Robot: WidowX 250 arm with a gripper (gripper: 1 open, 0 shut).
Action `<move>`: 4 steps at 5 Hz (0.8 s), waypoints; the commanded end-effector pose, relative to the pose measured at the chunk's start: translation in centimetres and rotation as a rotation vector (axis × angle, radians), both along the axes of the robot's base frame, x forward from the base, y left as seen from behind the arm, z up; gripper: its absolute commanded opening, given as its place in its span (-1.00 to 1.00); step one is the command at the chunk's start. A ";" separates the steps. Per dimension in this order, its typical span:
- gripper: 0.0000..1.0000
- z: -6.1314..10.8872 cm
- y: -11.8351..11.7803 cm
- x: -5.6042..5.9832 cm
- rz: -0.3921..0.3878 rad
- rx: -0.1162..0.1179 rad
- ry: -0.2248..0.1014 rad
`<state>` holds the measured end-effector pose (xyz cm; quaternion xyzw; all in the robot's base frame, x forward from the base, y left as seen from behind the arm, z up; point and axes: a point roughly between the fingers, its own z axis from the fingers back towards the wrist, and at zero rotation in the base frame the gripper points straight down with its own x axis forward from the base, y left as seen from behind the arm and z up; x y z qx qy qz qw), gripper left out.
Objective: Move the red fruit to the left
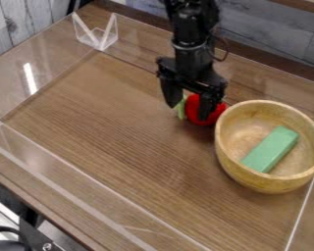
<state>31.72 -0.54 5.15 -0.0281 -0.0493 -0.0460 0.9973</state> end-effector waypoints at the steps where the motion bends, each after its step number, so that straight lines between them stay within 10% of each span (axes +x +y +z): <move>1: 1.00 1.9 -0.3 1.3 -0.045 0.004 -0.046; 2: 1.00 1.4 -0.8 1.3 0.016 0.006 -0.040; 3: -1.00 0.8 -0.3 1.0 0.024 0.009 -0.037; 4: -1.00 2.3 0.5 1.1 -0.003 0.007 -0.046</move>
